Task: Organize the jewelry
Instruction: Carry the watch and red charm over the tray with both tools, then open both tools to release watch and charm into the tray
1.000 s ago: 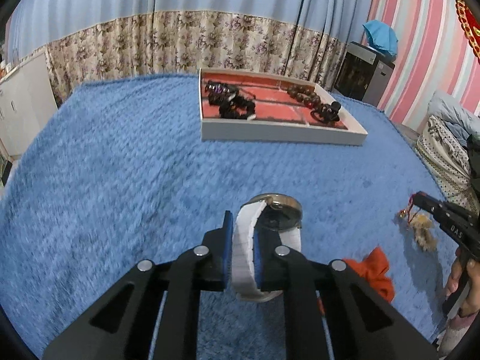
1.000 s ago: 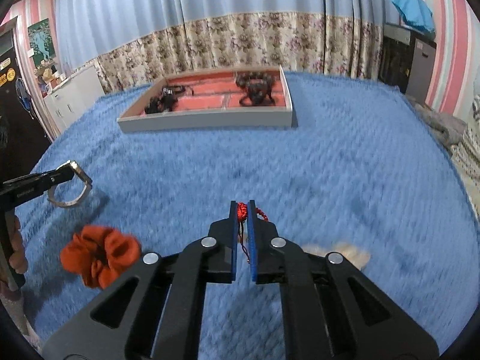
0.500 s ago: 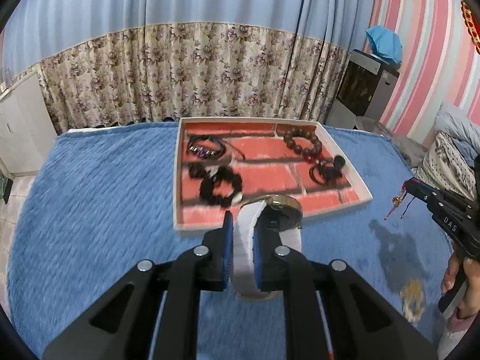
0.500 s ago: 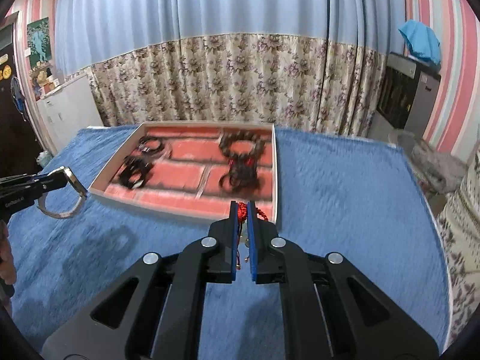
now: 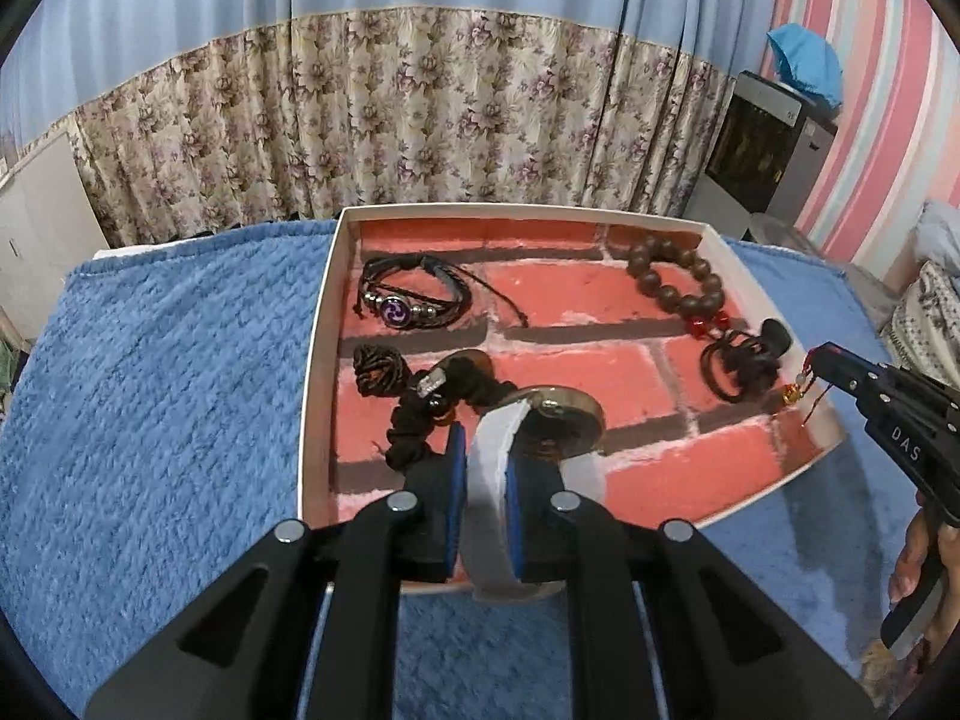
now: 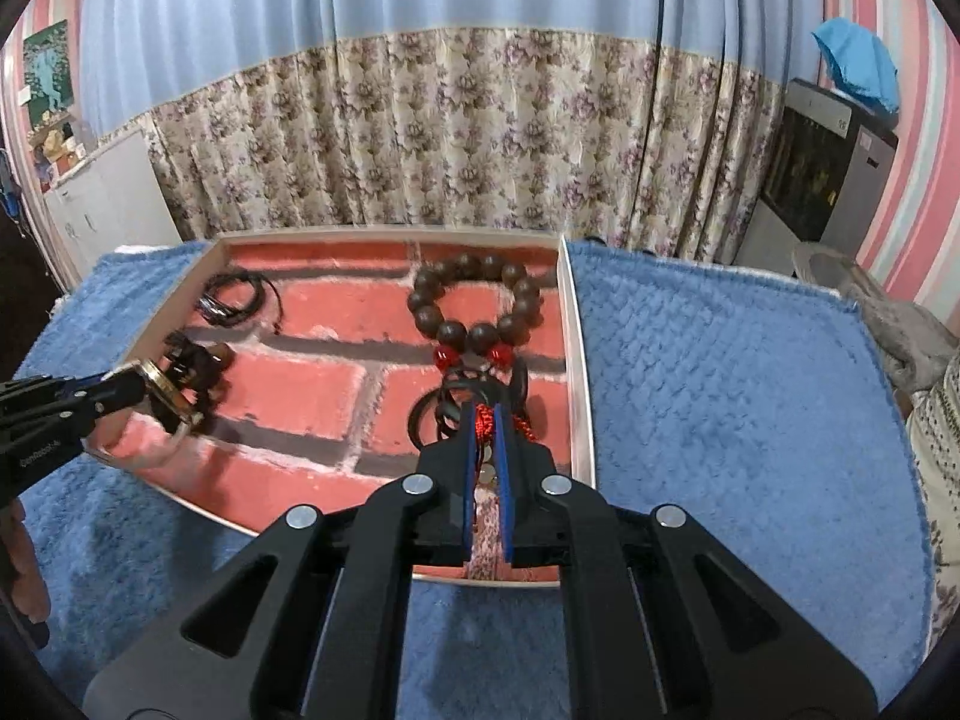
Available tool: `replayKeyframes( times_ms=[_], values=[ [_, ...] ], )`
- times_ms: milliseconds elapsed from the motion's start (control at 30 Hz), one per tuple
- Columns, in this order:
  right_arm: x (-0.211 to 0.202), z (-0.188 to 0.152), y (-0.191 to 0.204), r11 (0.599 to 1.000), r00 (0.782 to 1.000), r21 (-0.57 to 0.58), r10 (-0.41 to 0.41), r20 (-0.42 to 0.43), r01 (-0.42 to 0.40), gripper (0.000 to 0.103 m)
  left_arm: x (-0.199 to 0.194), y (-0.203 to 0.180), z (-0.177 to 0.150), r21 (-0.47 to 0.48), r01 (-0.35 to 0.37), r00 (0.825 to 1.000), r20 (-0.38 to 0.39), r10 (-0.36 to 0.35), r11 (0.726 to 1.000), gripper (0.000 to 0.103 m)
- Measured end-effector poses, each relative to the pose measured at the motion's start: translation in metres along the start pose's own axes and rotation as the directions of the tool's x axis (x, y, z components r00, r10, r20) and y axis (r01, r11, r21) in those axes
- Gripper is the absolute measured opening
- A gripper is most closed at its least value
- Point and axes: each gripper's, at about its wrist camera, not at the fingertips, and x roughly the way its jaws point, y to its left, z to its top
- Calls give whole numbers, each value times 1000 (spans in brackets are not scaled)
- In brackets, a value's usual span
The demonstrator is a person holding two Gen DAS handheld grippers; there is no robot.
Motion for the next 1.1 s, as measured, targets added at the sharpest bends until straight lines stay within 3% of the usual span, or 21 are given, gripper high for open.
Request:
replayKeyframes(
  times_ms=[233,800,833,867,933,1100],
  values=[
    [19,-12,5,998,998,-20,-59,-15,58,7,17,6,-7,-7,-33,999,1,33,999,13],
    [41,-22,4,999,996,1,-32,-78,32,10,18,4,-28,-19,-62,998,-16,61,998,19],
    [39,-21,4,1000,997,3,-29,-78,29,17,17,5,-28,-22,-62,998,-18,61,998,24],
    [35,-20,3,1000,997,8,-20,-73,20,31,16,5,-28,-24,-62,998,-19,62,998,29],
    [28,-18,1,1000,998,12,-17,-54,17,45,10,5,-28,-24,-68,998,-5,68,997,54],
    [3,-9,-6,1000,1000,30,6,-17,-5,54,-11,-2,-25,-14,-38,999,28,38,999,57]
  ],
)
